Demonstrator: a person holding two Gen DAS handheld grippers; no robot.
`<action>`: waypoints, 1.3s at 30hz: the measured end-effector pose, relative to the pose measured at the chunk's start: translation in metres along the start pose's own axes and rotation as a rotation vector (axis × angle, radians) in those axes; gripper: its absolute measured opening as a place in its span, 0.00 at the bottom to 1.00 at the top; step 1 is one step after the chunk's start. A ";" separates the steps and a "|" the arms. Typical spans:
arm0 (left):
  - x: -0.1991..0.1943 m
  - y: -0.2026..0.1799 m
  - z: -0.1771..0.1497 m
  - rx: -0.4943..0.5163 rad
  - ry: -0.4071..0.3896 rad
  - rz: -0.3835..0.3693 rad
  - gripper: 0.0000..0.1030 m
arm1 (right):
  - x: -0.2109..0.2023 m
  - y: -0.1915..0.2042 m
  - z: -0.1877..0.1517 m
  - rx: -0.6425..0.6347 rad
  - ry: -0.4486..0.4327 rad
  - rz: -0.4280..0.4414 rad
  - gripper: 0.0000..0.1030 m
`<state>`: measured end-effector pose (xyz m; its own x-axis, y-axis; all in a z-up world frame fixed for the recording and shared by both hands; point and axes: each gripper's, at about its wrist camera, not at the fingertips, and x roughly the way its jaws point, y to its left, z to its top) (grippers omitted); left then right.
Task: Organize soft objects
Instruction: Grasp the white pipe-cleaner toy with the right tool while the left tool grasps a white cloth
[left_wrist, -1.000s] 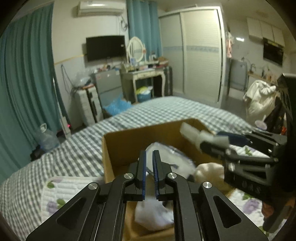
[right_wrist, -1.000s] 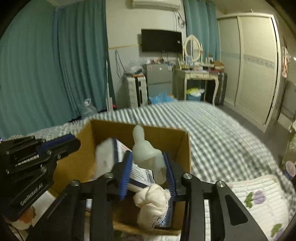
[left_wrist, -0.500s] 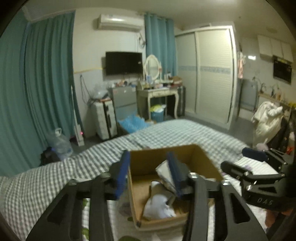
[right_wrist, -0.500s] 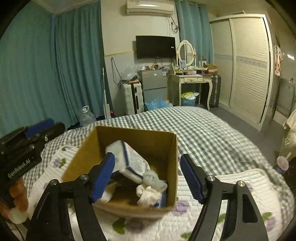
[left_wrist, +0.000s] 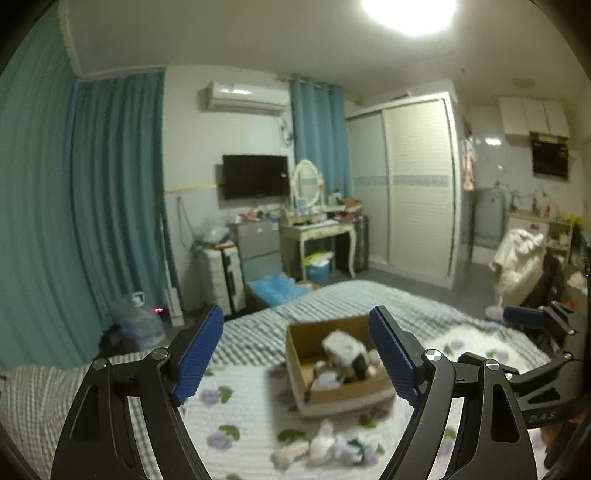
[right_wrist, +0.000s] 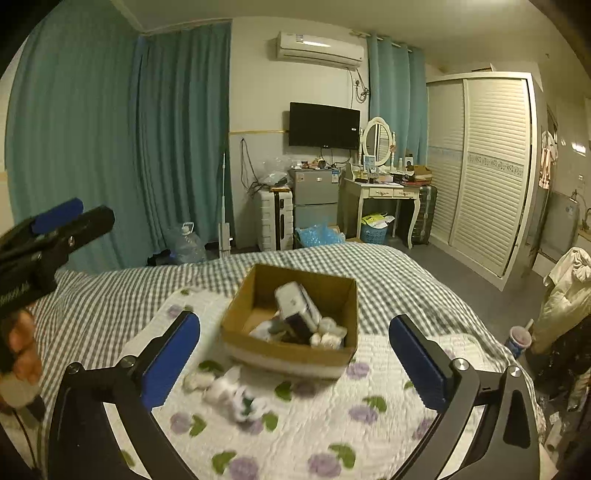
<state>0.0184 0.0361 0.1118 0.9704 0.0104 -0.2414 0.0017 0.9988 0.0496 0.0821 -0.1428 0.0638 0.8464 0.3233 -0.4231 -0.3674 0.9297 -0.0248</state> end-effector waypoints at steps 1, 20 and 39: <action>-0.006 0.002 -0.008 -0.002 0.002 -0.005 0.80 | -0.005 0.008 -0.009 -0.012 0.013 0.003 1.00; 0.118 0.034 -0.183 -0.070 0.367 -0.049 0.80 | 0.171 0.052 -0.149 0.041 0.334 0.118 0.83; 0.182 0.021 -0.234 -0.050 0.508 -0.159 0.58 | 0.178 0.021 -0.160 0.124 0.297 0.086 0.38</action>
<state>0.1385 0.0700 -0.1578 0.7201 -0.1315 -0.6813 0.1159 0.9909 -0.0687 0.1630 -0.0940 -0.1568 0.6585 0.3529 -0.6647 -0.3676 0.9215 0.1251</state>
